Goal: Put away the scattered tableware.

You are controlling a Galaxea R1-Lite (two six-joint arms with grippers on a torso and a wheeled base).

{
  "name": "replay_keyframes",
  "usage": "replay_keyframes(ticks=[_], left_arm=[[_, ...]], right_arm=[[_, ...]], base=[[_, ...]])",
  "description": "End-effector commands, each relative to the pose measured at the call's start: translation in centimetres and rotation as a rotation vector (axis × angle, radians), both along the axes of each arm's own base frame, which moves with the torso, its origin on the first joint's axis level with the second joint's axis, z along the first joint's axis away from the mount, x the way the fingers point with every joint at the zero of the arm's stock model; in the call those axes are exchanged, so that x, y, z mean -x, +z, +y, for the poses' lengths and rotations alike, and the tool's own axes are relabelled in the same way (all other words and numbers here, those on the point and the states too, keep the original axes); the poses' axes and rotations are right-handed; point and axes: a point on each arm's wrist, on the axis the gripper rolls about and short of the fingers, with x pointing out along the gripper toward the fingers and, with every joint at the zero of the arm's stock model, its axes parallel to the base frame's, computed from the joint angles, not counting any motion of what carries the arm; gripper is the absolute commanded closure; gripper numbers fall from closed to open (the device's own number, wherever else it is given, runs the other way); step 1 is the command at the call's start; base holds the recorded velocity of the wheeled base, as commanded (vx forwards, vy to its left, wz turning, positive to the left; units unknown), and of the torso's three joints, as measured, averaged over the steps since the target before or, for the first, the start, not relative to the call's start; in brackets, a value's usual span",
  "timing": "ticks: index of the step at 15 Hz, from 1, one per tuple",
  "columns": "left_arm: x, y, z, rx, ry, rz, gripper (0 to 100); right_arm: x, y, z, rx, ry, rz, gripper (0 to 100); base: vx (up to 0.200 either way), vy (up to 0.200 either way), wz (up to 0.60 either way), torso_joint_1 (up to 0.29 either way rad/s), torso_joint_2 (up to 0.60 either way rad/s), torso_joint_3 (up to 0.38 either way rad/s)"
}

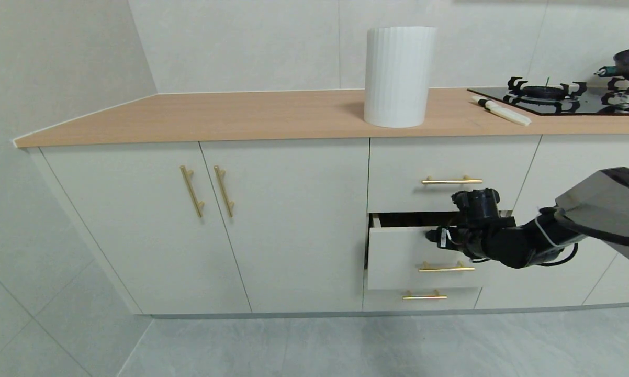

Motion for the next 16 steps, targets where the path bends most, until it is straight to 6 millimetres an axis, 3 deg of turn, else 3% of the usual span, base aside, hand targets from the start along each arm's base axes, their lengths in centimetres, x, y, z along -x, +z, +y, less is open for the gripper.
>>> replay_keyframes(ticks=[1,9,16], left_arm=[[0.0,0.0,0.0,0.0,0.0,0.0,0],[0.0,0.0,0.0,0.0,0.001,0.0,0],[0.0,0.0,0.0,0.0,0.001,0.0,0]], right_arm=[[-0.9,-3.0,-0.3,0.013,-0.036,-0.012,0],[-2.4,-4.3,-0.2,-0.009,-0.078,-0.102,0],[-4.6,-4.1,-0.9,-0.059,-0.17,-0.175,0]], base=[[0.0,0.0,0.0,0.0,0.0,0.0],[0.0,0.0,0.0,0.0,0.0,0.0],[0.0,0.0,0.0,0.0,0.0,0.0]])
